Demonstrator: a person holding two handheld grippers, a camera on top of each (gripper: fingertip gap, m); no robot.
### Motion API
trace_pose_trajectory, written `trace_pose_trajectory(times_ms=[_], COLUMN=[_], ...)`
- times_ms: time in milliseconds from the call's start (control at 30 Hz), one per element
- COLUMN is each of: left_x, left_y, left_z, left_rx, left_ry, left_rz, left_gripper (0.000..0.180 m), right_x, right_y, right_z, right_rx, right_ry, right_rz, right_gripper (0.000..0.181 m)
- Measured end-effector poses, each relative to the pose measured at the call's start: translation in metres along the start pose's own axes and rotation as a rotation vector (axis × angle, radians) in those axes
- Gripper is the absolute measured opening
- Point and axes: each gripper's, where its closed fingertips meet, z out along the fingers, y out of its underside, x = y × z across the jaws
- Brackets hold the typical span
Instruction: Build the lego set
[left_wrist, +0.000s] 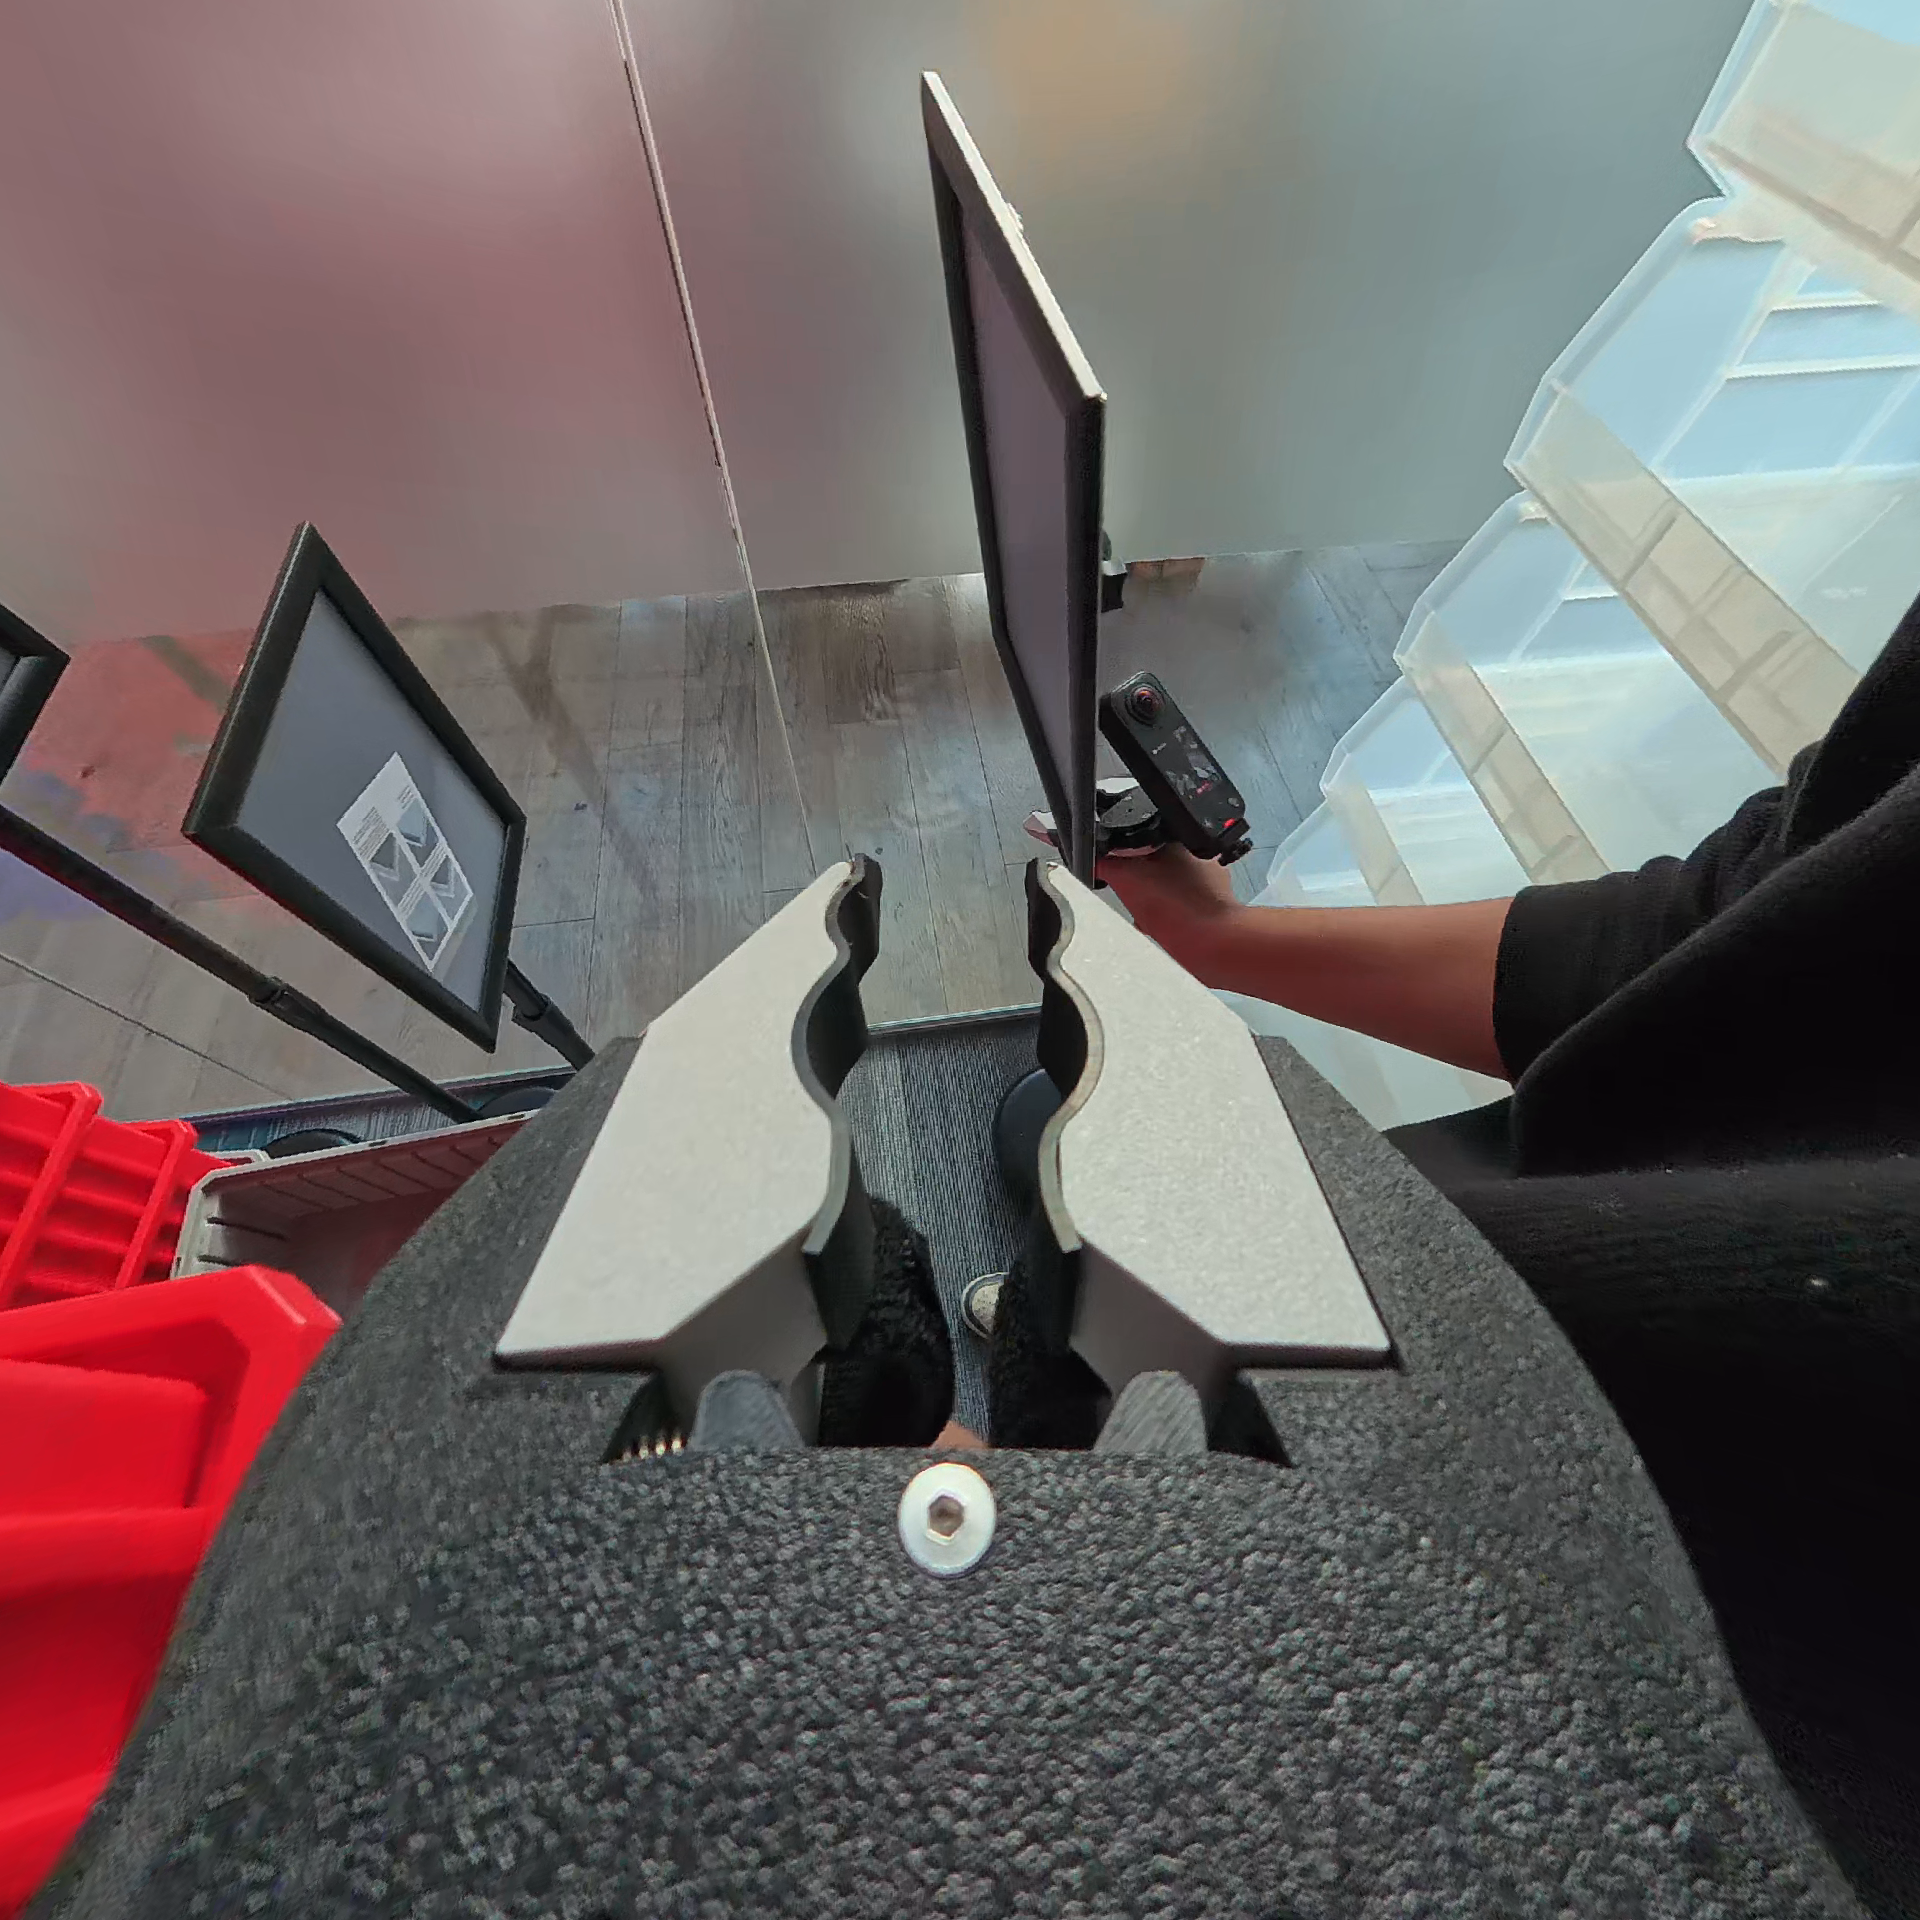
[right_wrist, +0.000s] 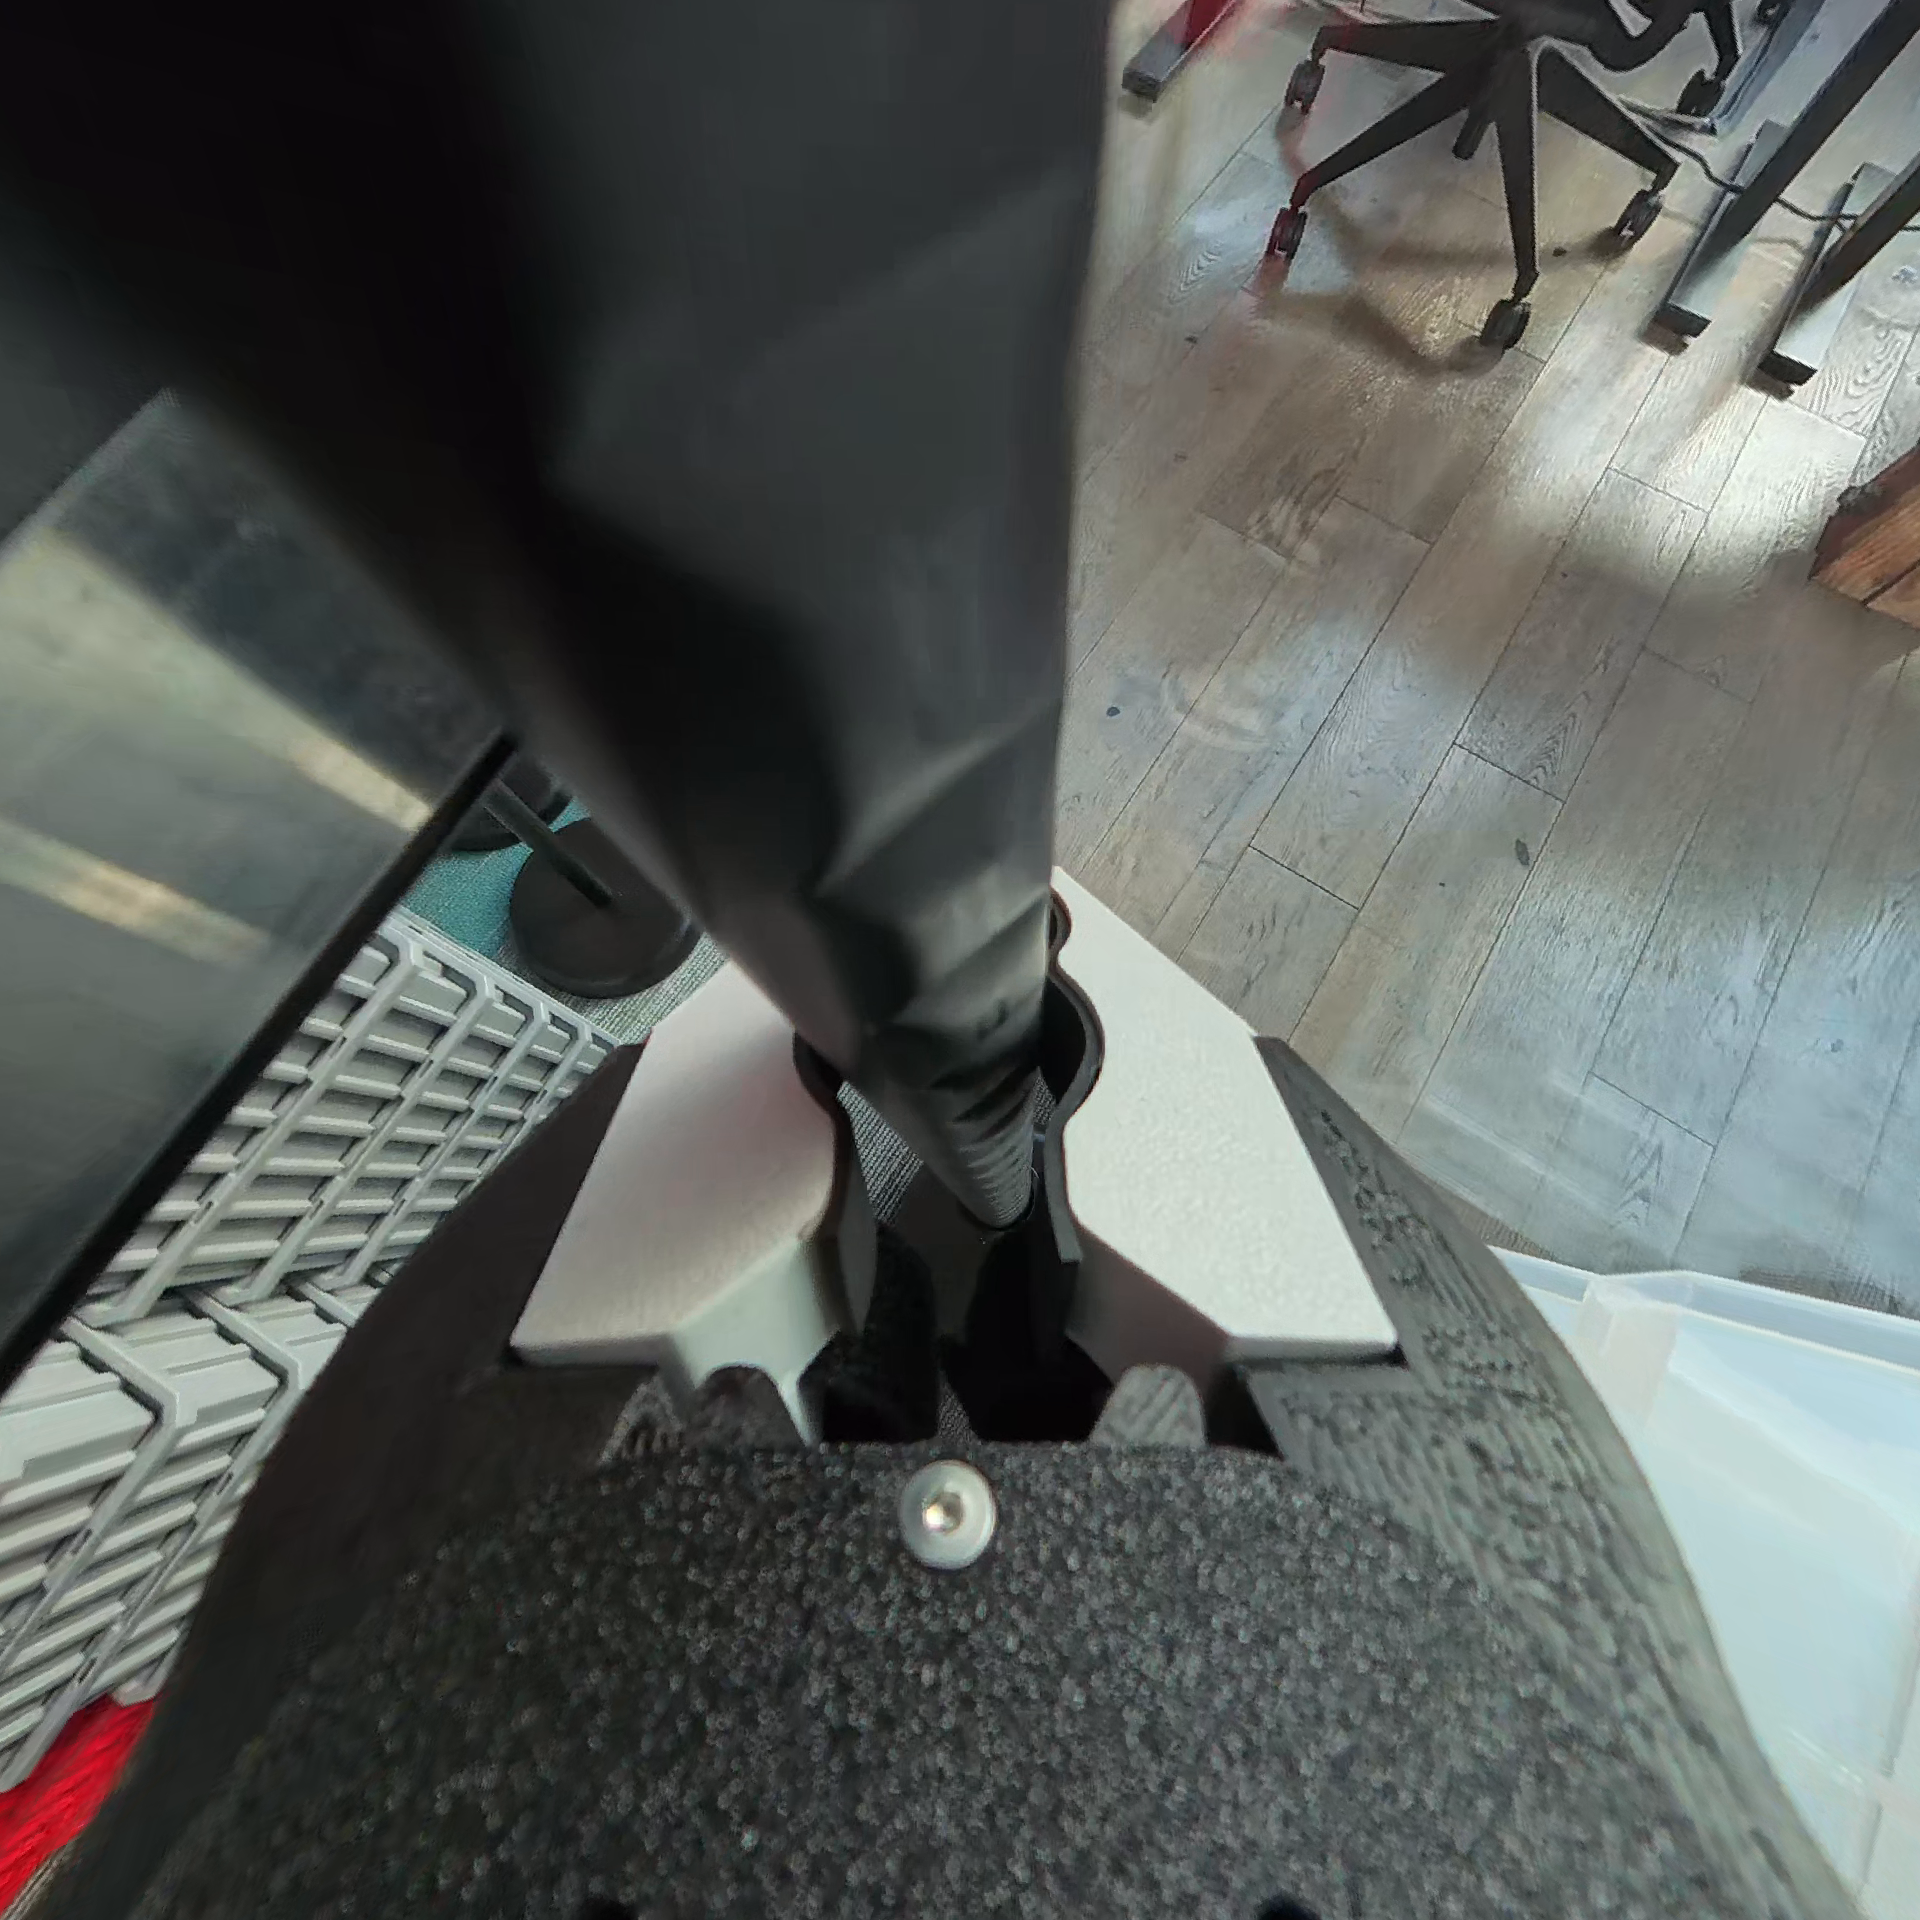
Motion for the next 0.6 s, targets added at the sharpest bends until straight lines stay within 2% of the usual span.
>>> trace_pose_trajectory(times_ms=[33, 333, 600], left_x=[-0.003, -0.035, -0.050], left_y=[0.001, 0.019, 0.029], left_z=[-0.003, -0.033, -0.047], left_rx=[0.002, -0.017, -0.043], left_ry=[-0.009, -0.141, -0.249], left_rz=[-0.003, -0.064, -0.145], left_gripper=[0.026, 0.026, 0.026], right_x=[-0.011, -0.076, -0.129], right_y=[-0.009, -0.023, -0.035], right_z=[0.004, 0.060, 0.082], right_rx=[0.008, -0.003, 0.062], right_ry=[0.001, -0.033, -0.124], right_rz=[-0.007, -0.001, 0.013], right_gripper=[0.028, 0.028, 0.027])
